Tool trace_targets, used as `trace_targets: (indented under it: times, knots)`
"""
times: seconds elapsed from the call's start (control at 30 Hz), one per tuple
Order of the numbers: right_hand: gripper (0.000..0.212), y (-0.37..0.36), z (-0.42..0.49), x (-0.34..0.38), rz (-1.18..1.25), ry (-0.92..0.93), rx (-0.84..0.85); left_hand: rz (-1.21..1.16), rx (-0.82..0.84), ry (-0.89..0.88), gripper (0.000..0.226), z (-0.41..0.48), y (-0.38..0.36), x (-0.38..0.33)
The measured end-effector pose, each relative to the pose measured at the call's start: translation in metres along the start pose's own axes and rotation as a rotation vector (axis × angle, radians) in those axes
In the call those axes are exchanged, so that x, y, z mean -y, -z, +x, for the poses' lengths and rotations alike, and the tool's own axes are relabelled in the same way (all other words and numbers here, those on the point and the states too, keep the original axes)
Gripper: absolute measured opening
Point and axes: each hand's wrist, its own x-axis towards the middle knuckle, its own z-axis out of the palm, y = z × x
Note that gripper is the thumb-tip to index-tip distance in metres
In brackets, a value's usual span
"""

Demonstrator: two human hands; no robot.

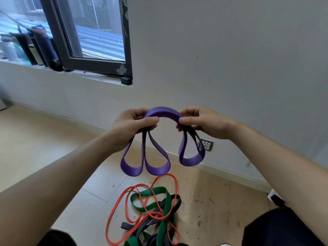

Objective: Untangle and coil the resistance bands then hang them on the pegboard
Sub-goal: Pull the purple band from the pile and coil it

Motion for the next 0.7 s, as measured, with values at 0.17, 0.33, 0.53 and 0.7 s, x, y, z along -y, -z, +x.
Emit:
trace_targets:
  times: [0.17, 0.33, 0.53, 0.7]
  knots:
    - [0.031, -0.018, -0.001, 0.005, -0.215, 0.043, 0.067, 0.094, 0.06, -0.035, 0.038, -0.001, -0.01, -0.002]
    - [0.033, -0.026, 0.006, 0.017, -0.382, 0.188, -0.024, 0.201, 0.058, -0.058, 0.021, 0.001, -0.011, 0.003]
    - [0.025, -0.028, 0.008, 0.02, -0.495, 0.152, -0.044, 0.282, 0.042, -0.076, 0.028, 0.0, -0.01, 0.005]
    - [0.028, -0.027, 0.003, 0.021, -0.362, 0.112, -0.048, 0.304, 0.058, -0.027, 0.042, 0.0, -0.004, 0.012]
